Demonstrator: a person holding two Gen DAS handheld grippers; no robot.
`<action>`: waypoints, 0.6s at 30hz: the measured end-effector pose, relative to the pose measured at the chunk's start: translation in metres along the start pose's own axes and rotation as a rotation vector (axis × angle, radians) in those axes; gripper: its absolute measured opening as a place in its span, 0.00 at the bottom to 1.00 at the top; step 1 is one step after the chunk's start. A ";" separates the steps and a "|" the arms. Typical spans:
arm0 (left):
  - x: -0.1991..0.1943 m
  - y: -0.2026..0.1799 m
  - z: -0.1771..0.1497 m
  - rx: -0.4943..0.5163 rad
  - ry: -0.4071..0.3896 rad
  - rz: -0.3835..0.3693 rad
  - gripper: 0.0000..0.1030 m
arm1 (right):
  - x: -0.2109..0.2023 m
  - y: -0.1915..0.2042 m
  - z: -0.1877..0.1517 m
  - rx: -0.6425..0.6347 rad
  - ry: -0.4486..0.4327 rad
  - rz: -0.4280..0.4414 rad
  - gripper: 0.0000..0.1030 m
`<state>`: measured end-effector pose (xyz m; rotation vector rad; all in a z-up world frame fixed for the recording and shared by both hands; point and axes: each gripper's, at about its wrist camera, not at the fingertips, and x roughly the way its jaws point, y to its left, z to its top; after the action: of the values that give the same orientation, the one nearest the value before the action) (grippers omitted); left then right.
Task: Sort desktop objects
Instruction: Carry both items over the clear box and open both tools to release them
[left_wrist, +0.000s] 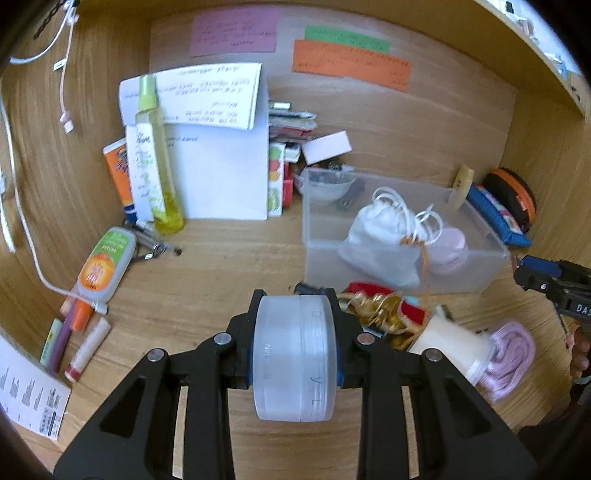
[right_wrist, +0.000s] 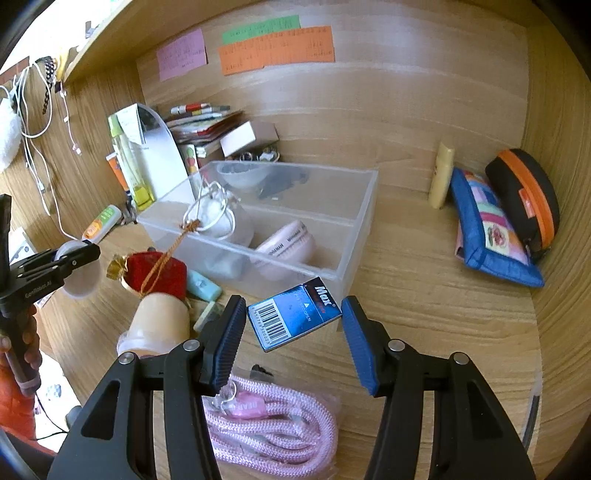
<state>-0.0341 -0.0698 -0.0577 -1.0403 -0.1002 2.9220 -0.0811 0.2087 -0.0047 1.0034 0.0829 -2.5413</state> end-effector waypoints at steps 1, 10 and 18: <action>0.000 -0.002 0.003 0.002 -0.003 -0.009 0.28 | -0.001 0.000 0.002 0.000 -0.006 0.000 0.48; 0.004 -0.014 0.037 0.024 -0.007 -0.100 0.28 | -0.005 0.001 0.022 -0.009 -0.050 0.009 0.48; 0.020 -0.020 0.074 0.034 -0.007 -0.163 0.28 | 0.007 0.000 0.041 0.020 -0.066 0.054 0.48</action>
<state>-0.0958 -0.0520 -0.0120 -0.9676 -0.1289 2.7714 -0.1124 0.1982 0.0210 0.9156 0.0112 -2.5285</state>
